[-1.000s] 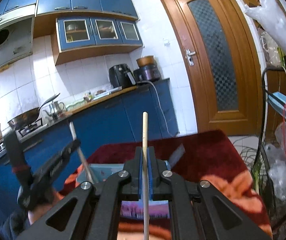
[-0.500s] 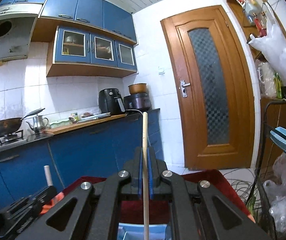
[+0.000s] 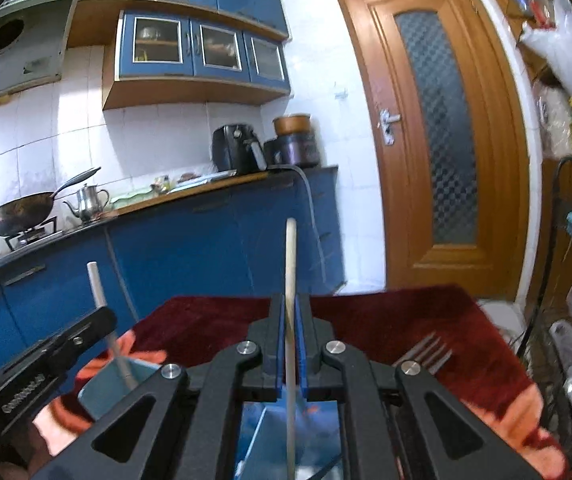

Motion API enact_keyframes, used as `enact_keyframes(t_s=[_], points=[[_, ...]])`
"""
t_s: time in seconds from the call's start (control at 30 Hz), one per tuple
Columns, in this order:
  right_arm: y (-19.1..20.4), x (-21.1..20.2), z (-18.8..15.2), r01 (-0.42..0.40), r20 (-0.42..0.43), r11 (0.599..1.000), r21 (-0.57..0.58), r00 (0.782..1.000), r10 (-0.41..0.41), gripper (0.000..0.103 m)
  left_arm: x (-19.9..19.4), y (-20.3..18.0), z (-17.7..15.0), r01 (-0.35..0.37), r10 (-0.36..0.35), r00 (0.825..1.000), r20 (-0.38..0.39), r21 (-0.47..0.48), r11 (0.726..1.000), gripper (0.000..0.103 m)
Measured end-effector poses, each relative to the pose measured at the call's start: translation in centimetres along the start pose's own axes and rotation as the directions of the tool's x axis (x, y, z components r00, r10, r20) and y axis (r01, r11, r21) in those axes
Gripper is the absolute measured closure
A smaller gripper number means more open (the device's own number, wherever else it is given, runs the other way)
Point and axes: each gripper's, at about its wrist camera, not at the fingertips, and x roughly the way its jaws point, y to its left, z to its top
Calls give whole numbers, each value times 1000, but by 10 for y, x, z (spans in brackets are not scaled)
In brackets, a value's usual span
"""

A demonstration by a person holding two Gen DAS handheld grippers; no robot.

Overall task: Organize utensils
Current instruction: 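Carry the white fork with the left tool while the right carries the wooden chopstick to the caddy, then open both tools to drop the utensils into the caddy compartments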

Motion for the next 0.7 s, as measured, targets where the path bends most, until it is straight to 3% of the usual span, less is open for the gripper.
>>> enact_keyframes(t_s=[0.03,0.1,0.37,0.7], points=[[-1,-1,-1,-16,-10,1000,11,1000,16,76,1,0,0,1,-1,1000,-6,1,1000,92],[-1,-6,-3,-40,-12,999,30,999,40,67,1,-2,0,8,-8,1000,-15,7,1000,85],[-2,-40,1,-69,-5,996,53,998,70,66,-16,-11,2,30,-29,998,-55,24,999,81],[-2,-96,-3,-65,-58,993,99,996,71,55,-56,-17,-7,29,-24,985,-169,28,999,81]])
